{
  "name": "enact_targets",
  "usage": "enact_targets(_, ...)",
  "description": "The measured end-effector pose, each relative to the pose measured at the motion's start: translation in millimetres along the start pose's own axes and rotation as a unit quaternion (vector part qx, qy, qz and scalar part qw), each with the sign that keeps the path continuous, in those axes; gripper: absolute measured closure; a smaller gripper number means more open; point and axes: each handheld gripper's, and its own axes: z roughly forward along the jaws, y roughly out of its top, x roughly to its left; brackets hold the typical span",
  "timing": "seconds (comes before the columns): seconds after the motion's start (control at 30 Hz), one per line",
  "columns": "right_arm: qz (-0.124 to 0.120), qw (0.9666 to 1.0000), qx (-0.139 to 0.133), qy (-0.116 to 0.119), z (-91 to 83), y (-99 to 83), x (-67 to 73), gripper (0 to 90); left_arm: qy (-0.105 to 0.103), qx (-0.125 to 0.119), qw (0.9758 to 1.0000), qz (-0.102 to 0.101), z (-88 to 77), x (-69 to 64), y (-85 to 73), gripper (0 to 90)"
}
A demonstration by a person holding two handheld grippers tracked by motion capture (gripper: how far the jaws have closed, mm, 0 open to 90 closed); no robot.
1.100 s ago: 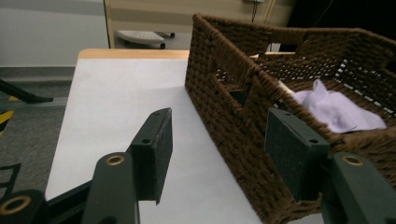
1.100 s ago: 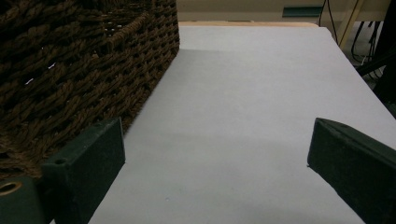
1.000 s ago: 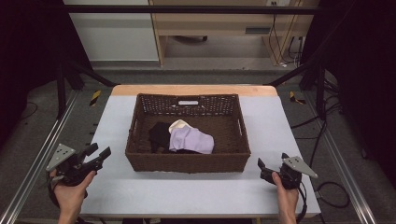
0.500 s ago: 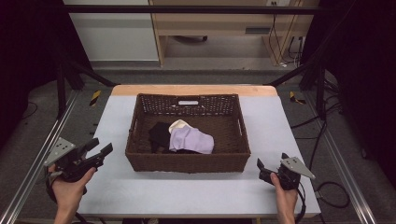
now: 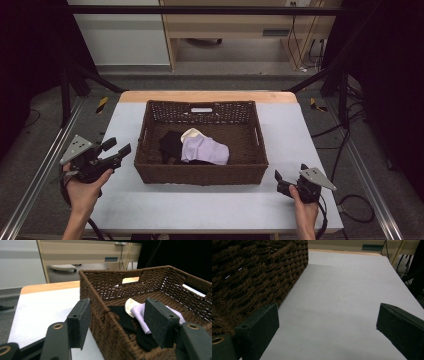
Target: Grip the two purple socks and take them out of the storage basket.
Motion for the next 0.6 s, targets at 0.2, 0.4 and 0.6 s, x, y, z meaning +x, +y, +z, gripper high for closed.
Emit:
enact_targets(0.2,-0.001,1.0,-0.001,0.0,-0.1,0.0,0.4,4.9,-0.012,0.0,0.9998,0.017,13.2,-14.5,13.6,39.0)
enact_targets(0.4,-0.001,1.0,-0.001,0.001,0.0,-0.1,0.0,4.9,-0.02,0.006,0.9995,0.025,29.5,-27.0,23.1,40.0)
enact_targets(0.6,-0.001,1.0,0.0,0.0,-0.1,0.0,0.1,4.9,-0.028,0.012,0.999,0.033,46.6,-38.3,32.0,41.3)
